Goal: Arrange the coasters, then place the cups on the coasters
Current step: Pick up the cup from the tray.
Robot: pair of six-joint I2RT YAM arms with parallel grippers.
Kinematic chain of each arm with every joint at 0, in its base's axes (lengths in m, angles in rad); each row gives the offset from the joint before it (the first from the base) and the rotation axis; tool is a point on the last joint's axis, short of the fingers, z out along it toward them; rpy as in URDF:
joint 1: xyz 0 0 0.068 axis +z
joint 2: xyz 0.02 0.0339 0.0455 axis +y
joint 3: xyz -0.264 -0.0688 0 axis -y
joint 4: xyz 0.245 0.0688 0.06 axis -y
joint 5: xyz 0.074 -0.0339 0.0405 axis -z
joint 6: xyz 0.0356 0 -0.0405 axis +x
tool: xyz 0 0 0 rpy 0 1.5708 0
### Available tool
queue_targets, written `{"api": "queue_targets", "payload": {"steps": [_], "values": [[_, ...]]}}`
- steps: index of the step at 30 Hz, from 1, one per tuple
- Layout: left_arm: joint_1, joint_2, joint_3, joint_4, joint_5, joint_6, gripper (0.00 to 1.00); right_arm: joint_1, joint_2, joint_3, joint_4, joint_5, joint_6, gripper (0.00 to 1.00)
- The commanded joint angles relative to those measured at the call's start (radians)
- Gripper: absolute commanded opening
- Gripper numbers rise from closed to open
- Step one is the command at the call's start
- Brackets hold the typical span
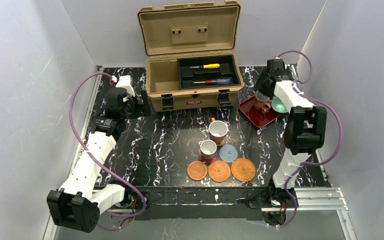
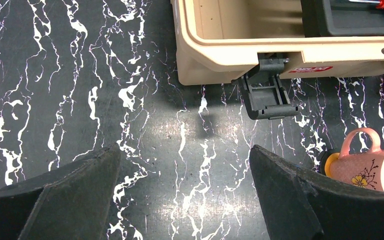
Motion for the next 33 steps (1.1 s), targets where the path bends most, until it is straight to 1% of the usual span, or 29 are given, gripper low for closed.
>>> {"api": "queue_targets", "payload": {"steps": [1,4,7,10,15,16,20,23,26,30,33], "values": [[-0.006,-0.025,-0.002,-0.003,-0.012,0.011,0.99,-0.002,0.034,0.031,0.004,0.004,-0.011,0.57],[-0.007,-0.025,-0.002,-0.003,-0.012,0.01,0.99,-0.002,0.055,0.038,0.003,0.005,-0.016,0.56],[-0.007,-0.02,-0.001,-0.003,-0.015,0.014,0.99,-0.002,0.075,0.052,-0.01,-0.014,-0.048,0.49],[-0.007,-0.02,0.0,-0.004,-0.021,0.015,0.99,-0.001,0.079,0.056,-0.028,-0.035,-0.088,0.35],[-0.007,-0.016,-0.001,-0.003,-0.017,0.014,0.99,0.0,0.041,0.026,-0.033,-0.12,-0.193,0.03],[-0.007,-0.015,-0.001,-0.003,-0.013,0.014,0.99,0.0,0.032,0.019,-0.033,-0.143,-0.219,0.01],[-0.007,-0.013,0.001,-0.003,-0.006,0.01,0.99,0.007,0.006,0.017,-0.094,-0.218,-0.366,0.01],[-0.007,-0.012,0.001,-0.003,-0.003,0.008,0.99,0.027,-0.001,0.017,-0.175,-0.222,-0.519,0.01],[-0.007,-0.011,0.001,-0.003,0.0,0.007,0.99,0.05,-0.022,-0.022,-0.189,-0.185,-0.578,0.01],[-0.007,-0.005,-0.001,-0.004,0.001,0.007,0.99,0.066,-0.053,-0.058,-0.183,-0.211,-0.601,0.01],[-0.007,-0.005,0.001,-0.004,0.003,0.006,0.99,0.081,-0.076,-0.074,-0.186,-0.194,-0.6,0.23]]}}
